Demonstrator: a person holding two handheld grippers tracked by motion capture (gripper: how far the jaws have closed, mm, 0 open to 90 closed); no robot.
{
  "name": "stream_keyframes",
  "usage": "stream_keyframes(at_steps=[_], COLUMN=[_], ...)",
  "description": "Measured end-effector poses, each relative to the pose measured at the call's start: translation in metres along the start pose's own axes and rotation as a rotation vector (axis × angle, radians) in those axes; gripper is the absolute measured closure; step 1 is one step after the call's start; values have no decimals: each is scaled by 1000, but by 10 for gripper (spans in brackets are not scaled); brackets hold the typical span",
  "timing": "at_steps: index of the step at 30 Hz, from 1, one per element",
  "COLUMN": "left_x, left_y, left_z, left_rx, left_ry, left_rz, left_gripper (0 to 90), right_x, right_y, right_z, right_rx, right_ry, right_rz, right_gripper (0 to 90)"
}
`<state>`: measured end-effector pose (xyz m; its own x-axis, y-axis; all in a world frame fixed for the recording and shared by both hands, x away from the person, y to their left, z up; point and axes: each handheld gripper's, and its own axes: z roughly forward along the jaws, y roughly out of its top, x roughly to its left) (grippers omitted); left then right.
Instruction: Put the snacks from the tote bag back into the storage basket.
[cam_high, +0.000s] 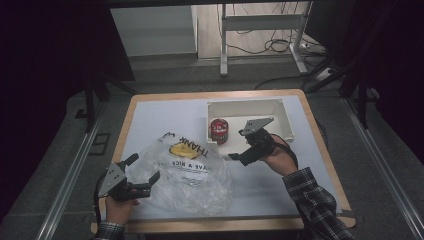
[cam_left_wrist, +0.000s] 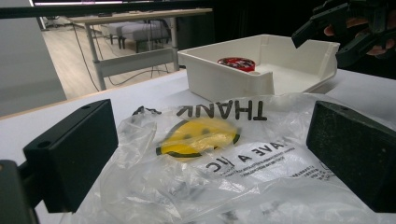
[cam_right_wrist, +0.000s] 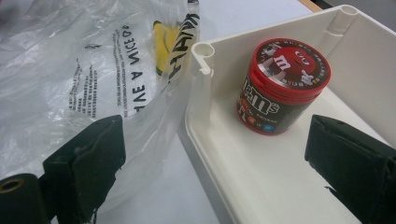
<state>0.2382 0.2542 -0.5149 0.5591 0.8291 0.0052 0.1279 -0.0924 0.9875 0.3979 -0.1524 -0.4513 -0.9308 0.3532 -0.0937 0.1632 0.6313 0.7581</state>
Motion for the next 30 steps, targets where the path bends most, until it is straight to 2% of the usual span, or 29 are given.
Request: stream_keyframes(at_steps=[13, 21, 30], left_x=[0, 0, -1], left_y=[0, 0, 0], left_z=[0, 0, 1], left_rx=[1, 0, 2], left_ry=[-1, -2, -2], left_rz=[1, 2, 5], left_gripper=[21, 21, 21], right_x=[4, 5, 4], right_y=[-6, -17, -26], right_z=[-9, -14, -20], right_rx=[-18, -43, -58], right_ry=[-8, -11, -19], right_rz=[15, 66, 94], right_gripper=[54, 52, 45])
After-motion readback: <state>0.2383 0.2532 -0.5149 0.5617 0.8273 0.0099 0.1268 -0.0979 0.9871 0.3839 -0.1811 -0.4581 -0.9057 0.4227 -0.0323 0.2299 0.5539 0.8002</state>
